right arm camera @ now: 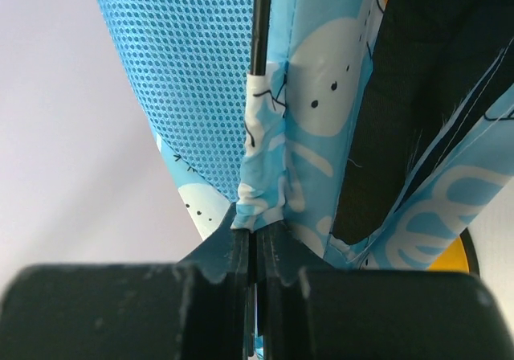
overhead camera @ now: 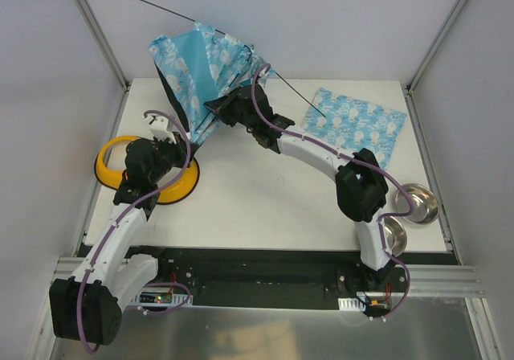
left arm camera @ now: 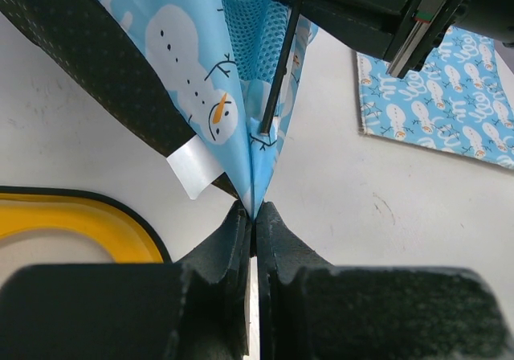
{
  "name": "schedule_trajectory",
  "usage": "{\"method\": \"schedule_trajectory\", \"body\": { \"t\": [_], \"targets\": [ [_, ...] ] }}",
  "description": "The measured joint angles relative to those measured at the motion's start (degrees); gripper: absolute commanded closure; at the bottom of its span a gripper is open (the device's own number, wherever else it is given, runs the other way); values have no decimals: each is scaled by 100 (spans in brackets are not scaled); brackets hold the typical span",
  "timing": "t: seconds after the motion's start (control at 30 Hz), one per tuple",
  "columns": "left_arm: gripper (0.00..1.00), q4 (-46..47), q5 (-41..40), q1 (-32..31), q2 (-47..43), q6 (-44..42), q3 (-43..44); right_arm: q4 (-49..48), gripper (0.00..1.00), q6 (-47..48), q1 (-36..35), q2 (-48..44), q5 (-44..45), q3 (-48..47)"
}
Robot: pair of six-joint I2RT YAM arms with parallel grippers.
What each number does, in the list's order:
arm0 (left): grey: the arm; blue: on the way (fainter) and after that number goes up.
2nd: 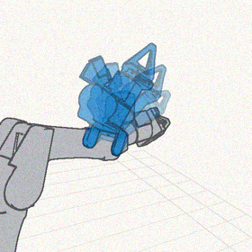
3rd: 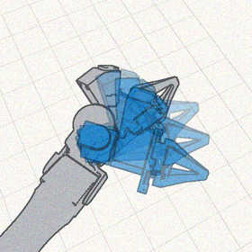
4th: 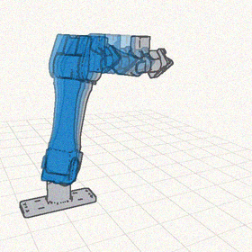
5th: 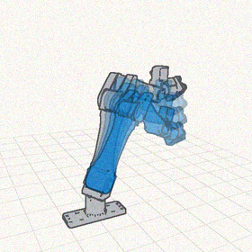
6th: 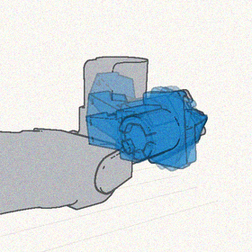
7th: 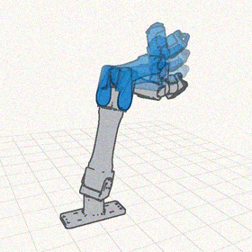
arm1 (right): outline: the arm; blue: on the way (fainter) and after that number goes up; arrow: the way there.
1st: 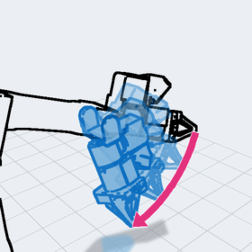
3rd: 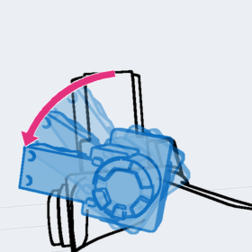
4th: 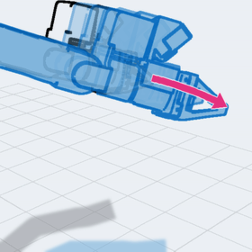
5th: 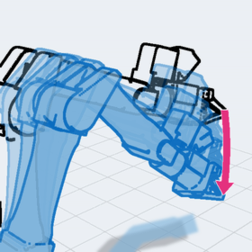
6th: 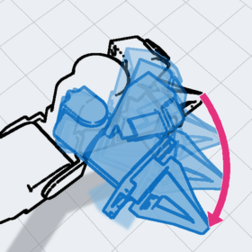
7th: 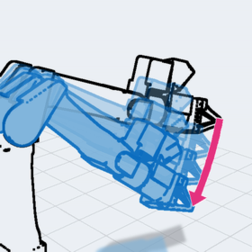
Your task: Set up the pet tent
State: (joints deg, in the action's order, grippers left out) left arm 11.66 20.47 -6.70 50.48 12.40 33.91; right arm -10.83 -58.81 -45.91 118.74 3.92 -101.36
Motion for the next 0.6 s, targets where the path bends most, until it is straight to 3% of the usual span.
{"method": "schedule_trajectory", "body": {
  "t": [0.3, 0.6],
  "targets": [
    [100, -227, -37, 0, 39, 168, 136, -184, 100, 205, 74, 7, -420, 4],
    [100, -636, -321, 0, 302, 1139, 625, -697, 100, 341, 166, 7, -636, 302]
  ]
}}
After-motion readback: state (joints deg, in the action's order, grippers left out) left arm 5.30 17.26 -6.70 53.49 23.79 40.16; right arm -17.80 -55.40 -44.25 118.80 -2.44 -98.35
